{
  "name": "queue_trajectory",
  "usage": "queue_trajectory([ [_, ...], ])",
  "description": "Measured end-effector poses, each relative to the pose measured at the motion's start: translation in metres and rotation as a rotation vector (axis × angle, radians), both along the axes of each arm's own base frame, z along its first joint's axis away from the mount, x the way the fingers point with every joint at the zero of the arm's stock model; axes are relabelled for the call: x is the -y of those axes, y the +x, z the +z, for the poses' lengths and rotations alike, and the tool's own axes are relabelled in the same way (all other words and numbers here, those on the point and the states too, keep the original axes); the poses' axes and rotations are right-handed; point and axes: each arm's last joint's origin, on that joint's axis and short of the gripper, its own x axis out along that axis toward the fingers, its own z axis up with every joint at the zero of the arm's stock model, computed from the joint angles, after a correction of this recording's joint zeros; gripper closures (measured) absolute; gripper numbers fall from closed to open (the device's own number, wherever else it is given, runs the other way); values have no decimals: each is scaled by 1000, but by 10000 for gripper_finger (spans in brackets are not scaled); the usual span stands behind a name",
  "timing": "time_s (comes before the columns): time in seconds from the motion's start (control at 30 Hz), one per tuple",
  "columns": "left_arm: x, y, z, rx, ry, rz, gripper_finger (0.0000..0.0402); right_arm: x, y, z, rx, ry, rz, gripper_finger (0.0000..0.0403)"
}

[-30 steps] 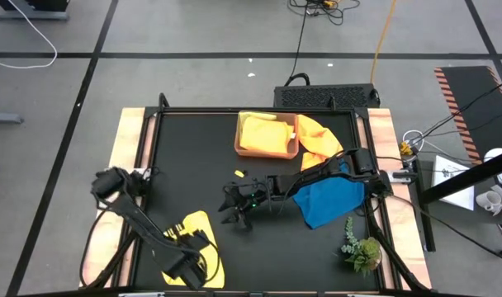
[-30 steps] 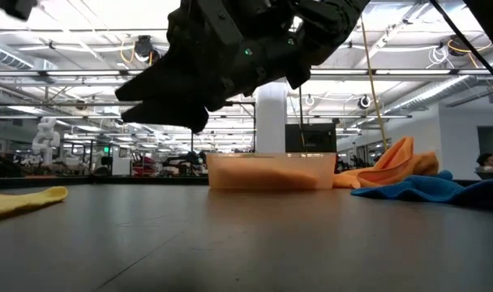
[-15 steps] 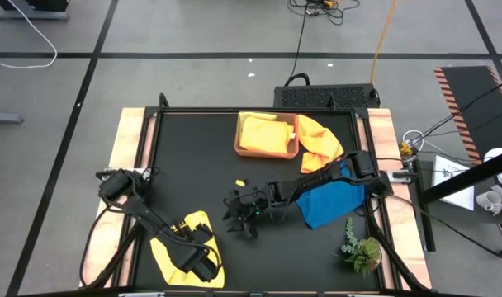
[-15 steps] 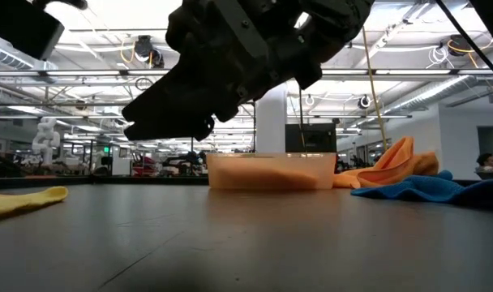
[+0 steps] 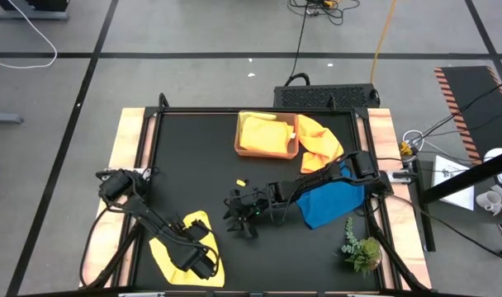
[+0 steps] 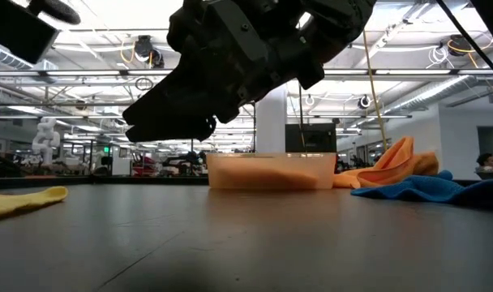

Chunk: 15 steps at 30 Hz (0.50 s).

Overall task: Fold microfiber towels
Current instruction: Fold the yellow microfiber cloth

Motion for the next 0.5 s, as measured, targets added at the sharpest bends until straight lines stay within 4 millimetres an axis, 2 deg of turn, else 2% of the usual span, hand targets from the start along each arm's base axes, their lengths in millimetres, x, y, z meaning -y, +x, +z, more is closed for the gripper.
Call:
queue_trajectory([
  [0.1, -2, -3, 2, -45, 15, 7, 263, 0, 0, 0, -1, 0, 0, 190],
  [0.23, -1, -3, 1, -58, -13, -22, 374, 0, 1, 2, 25, 2, -3, 190],
  [0.27, -1, -3, 2, -63, -14, -29, 387, 0, 2, 3, 42, -5, -21, 190],
  [0.37, -3, -6, 4, -90, -9, -44, 393, 3, 7, 5, 118, -21, -107, 190],
  [0.5, -7, -11, 15, -113, 1, -37, 398, 11, 13, -5, 134, 31, -137, 190],
])
